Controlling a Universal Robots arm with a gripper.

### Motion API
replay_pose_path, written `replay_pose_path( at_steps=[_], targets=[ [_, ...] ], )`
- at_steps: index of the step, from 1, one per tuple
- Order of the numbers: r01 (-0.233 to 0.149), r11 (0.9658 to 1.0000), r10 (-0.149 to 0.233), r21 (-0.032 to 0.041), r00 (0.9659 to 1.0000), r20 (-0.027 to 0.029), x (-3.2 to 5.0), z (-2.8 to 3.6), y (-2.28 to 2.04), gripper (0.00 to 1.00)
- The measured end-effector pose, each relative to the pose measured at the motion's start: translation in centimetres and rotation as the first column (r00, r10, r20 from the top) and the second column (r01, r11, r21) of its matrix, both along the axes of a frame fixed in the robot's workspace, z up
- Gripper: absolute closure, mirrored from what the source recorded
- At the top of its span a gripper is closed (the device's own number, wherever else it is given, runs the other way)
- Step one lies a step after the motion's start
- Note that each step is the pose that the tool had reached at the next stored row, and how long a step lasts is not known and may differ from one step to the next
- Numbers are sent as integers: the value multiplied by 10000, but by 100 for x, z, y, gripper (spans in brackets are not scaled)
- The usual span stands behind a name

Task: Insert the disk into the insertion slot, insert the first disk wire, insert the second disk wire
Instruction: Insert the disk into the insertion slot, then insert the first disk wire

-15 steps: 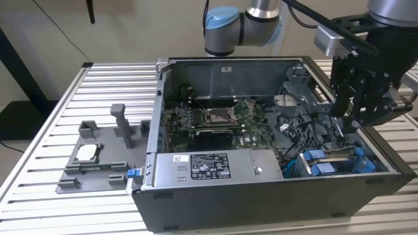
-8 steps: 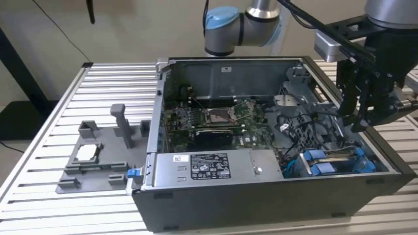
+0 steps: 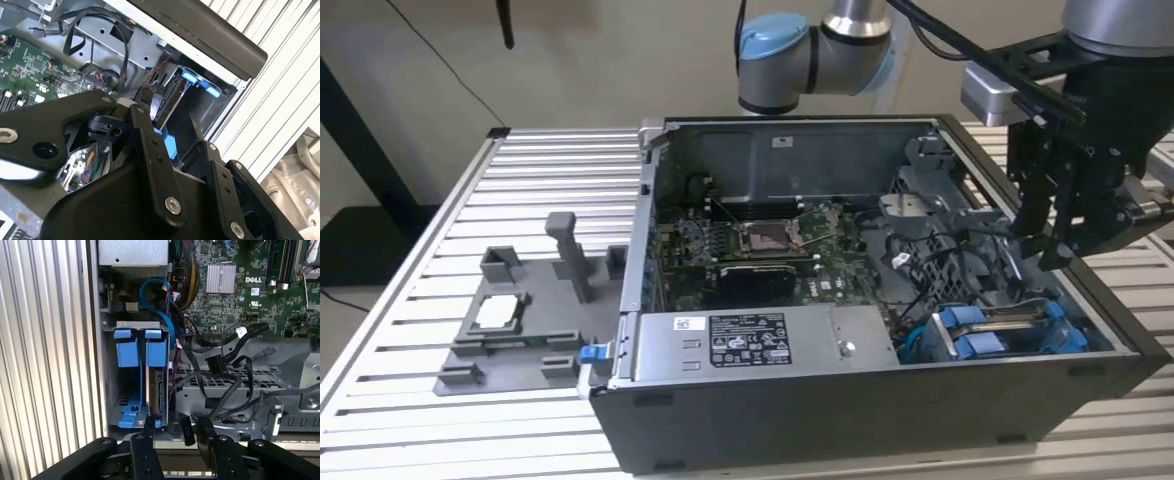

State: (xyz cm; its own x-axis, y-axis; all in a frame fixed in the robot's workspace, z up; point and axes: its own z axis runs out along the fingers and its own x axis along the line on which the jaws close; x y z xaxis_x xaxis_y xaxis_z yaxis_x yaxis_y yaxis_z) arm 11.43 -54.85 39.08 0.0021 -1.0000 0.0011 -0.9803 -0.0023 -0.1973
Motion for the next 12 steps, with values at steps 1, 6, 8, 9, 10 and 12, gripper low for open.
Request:
replay_pose_path(
  at_steps=[1,6,8,9,10,12],
  targets=[
    [1,10000,-1,-58,10000,13,-1,-8,10,53],
    [0,9996,1,-270,10000,36,0,-24,137,53],
    [-1,9996,2,-293,10000,36,0,-24,140,62],
    [-1,9996,2,-295,10000,36,0,-24,140,68],
    [0,9996,1,-294,10000,36,0,-24,140,68],
    [0,9996,1,-294,10000,36,0,-25,140,80]
  ],
)
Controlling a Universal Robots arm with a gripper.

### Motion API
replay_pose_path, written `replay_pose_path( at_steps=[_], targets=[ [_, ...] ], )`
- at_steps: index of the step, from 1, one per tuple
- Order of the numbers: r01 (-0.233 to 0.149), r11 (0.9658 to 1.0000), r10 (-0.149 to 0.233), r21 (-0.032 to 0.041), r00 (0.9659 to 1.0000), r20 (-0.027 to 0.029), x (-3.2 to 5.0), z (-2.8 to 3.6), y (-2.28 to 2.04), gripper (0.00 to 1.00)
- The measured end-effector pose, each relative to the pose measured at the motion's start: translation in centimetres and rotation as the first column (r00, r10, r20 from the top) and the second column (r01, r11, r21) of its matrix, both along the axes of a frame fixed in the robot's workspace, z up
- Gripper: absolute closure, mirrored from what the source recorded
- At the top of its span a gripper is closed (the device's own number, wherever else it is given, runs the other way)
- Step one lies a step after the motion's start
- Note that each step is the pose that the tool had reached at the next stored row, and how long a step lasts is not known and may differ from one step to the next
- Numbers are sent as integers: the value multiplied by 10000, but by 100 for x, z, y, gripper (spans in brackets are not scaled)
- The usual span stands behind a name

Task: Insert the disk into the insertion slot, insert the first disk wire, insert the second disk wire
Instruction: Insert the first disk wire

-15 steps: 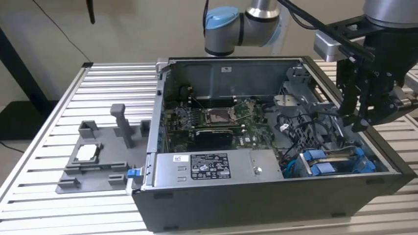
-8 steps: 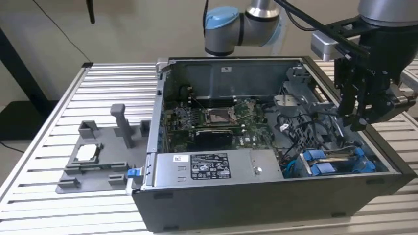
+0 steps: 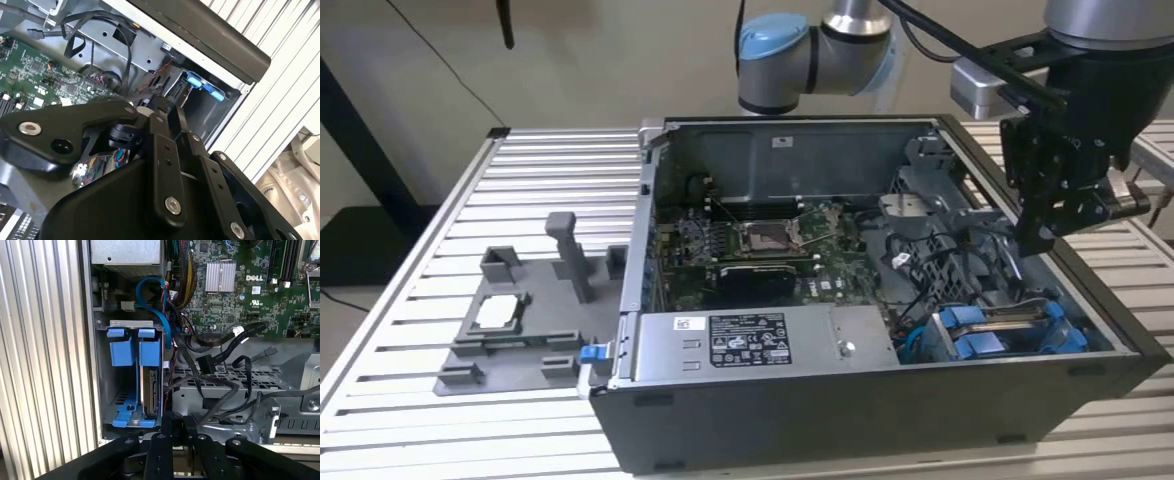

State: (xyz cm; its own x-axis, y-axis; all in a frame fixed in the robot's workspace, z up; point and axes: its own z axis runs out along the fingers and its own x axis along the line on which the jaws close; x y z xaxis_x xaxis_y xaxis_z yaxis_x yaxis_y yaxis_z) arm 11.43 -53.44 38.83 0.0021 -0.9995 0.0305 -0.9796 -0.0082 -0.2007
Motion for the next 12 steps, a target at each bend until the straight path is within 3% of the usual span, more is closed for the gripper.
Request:
replay_pose_path(
  at_steps=[6,7,10,11,12],
  targets=[
    [5,10000,-5,-2,10000,-9,0,0,-1,81],
    [16,10000,-16,-2,10000,-85,2,0,-2,81],
    [26,10000,-26,-2,9986,-523,10,-3,-11,81],
    [30,10000,-30,-3,9980,-628,13,-7,-20,81],
    [43,10000,-43,-3,9977,-670,13,-14,-35,81]
  ],
)
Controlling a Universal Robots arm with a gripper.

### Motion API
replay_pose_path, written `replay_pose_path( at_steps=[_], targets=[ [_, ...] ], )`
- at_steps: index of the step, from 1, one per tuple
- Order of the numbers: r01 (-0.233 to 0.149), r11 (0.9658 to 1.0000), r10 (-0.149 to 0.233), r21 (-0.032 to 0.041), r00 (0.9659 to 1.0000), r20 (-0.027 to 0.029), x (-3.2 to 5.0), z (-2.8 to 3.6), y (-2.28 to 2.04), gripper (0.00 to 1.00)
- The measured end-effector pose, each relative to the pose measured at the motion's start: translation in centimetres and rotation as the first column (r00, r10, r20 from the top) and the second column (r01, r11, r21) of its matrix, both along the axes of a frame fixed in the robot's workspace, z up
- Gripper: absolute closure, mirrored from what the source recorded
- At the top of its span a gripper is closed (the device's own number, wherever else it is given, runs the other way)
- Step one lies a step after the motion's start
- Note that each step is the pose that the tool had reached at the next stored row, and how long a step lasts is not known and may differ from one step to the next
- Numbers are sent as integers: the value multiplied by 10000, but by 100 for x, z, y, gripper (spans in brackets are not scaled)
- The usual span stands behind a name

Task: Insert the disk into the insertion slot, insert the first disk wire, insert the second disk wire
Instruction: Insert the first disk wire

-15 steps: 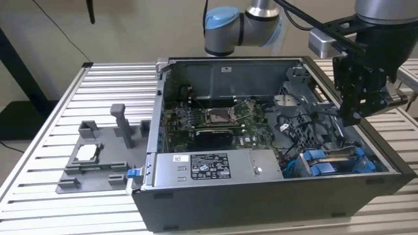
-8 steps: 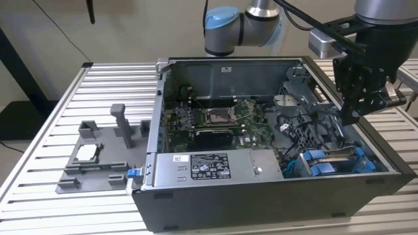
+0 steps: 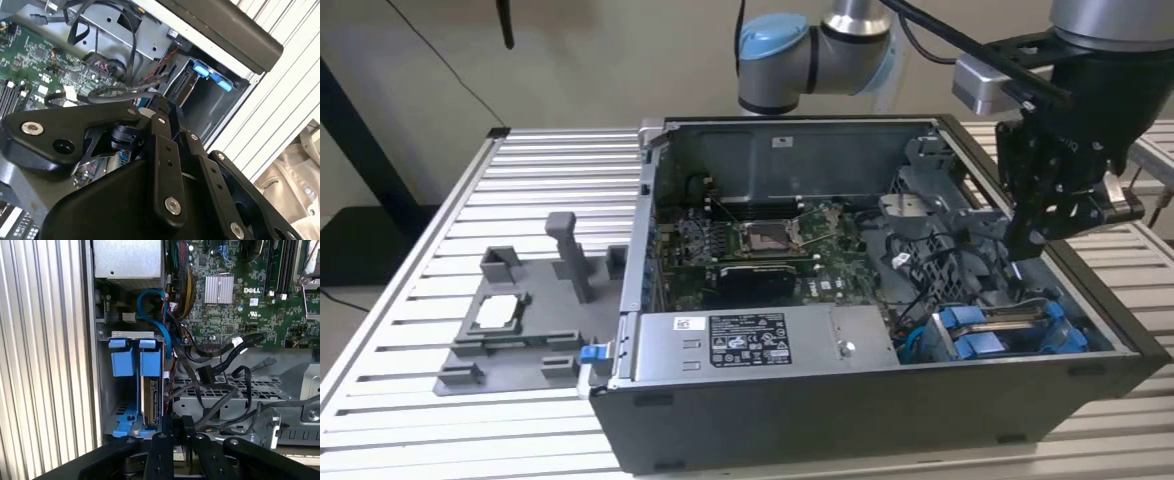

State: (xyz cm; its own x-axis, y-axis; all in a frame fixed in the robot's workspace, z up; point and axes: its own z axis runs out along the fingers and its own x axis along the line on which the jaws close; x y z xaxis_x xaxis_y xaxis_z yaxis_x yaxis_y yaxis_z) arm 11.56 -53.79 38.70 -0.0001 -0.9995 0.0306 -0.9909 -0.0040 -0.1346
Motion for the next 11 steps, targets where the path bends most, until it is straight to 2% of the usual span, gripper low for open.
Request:
replay_pose_path(
  at_steps=[7,9,10,11],
  targets=[
    [76,10000,-76,25,10000,-12,0,-106,-196,81],
    [100,9999,-100,36,9999,-22,0,-129,-231,81],
    [117,9999,-117,39,9999,-54,1,-135,-242,81],
    [123,9999,-123,39,9998,-159,1,-136,-251,81]
  ],
)
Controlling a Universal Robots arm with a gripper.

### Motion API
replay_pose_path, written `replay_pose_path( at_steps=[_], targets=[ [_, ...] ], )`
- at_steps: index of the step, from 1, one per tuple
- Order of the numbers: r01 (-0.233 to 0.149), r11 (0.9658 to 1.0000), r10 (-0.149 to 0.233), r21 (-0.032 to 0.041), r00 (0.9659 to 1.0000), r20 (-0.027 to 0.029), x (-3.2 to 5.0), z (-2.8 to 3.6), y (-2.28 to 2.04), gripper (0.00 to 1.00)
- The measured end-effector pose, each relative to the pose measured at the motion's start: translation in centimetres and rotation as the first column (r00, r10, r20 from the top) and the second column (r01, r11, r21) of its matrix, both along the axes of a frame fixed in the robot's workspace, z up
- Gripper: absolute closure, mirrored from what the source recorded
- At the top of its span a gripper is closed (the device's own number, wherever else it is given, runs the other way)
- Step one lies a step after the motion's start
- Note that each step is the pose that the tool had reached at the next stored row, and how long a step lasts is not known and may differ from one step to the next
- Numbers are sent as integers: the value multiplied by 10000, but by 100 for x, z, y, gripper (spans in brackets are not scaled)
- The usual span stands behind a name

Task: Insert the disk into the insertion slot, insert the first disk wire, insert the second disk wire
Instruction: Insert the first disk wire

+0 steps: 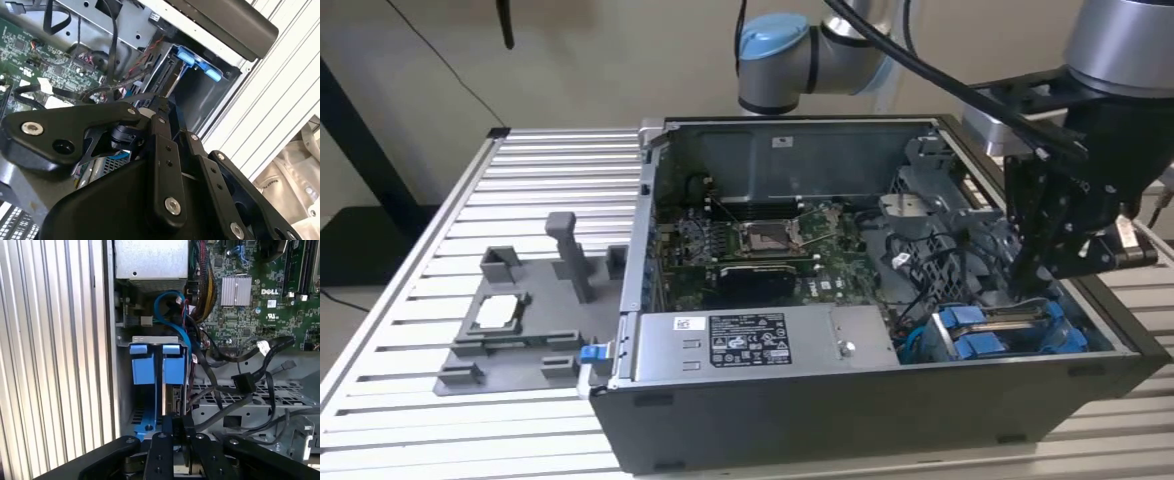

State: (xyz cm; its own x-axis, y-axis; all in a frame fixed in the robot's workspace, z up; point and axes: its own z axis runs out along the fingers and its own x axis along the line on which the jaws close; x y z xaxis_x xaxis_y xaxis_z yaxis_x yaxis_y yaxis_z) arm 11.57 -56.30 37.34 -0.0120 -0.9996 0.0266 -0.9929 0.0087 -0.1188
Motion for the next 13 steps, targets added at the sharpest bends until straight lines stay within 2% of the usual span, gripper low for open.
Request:
replay_pose_path(
  at_steps=[2,3,4,8,9,10,12,13],
  targets=[
    [3,10000,-3,10,9996,-293,0,-1,-14,81],
    [3,10000,-2,34,9993,-379,7,-4,-20,81],
    [4,10000,-1,73,9991,-413,20,-10,-25,81],
    [6,9997,5,251,9991,-435,76,-44,-38,81],
    [8,9996,5,277,9989,-474,80,-48,-42,81],
    [10,9996,6,296,9986,-534,83,-51,-46,81],
    [16,9994,8,333,9974,-724,92,-56,-56,81],
    [19,9994,10,358,9968,-797,102,-60,-63,81]
  ],
)
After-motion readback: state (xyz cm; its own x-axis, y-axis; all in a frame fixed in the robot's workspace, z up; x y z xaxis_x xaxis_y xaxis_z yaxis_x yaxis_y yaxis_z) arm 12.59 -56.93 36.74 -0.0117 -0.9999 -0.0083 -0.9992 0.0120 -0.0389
